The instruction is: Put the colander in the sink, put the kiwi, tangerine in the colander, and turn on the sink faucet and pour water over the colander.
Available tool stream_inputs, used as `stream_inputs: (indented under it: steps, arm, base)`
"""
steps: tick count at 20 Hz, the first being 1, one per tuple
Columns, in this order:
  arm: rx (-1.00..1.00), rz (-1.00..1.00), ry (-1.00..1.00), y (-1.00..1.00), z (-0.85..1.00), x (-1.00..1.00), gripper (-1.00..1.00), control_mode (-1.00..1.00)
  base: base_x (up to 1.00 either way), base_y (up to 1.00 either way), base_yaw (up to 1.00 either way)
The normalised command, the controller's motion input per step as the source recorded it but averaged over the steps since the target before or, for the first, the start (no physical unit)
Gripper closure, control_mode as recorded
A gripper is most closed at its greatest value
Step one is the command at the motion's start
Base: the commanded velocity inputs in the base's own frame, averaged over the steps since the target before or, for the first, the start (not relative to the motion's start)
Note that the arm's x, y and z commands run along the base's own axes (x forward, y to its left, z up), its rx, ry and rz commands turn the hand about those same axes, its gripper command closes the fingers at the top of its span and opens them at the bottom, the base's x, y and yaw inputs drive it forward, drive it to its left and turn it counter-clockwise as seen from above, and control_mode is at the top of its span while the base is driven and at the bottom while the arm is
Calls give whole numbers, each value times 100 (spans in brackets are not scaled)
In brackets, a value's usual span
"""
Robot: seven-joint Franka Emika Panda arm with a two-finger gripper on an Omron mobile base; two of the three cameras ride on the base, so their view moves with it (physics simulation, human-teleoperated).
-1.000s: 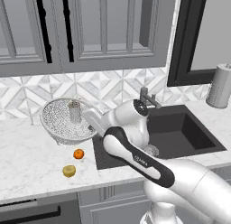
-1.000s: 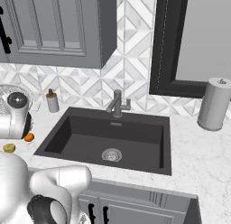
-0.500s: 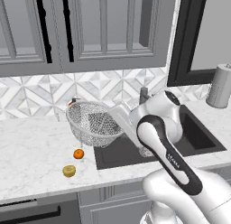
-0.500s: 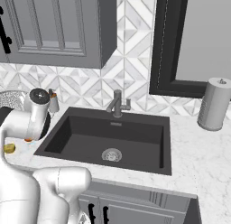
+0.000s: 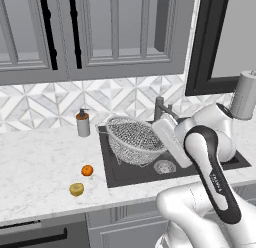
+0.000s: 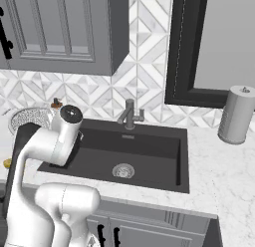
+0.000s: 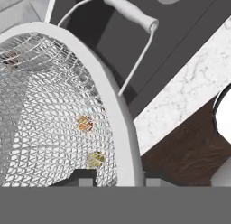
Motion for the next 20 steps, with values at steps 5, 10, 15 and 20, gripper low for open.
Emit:
stream_inputs:
  steps: [5, 10, 15, 20]
  arm:
    - [-8, -21, 21, -73, -3, 10, 100, -100]
    - [-12, -9, 18, -53, -3, 10, 100, -100]
    - [-14, -2, 2, -49, -14, 2, 100, -100]
    - [-12, -2, 1, -61, -13, 7, 100, -100]
  base:
    - [0, 0, 0]
    - [0, 0, 0]
    - [0, 0, 0]
    - [0, 0, 0]
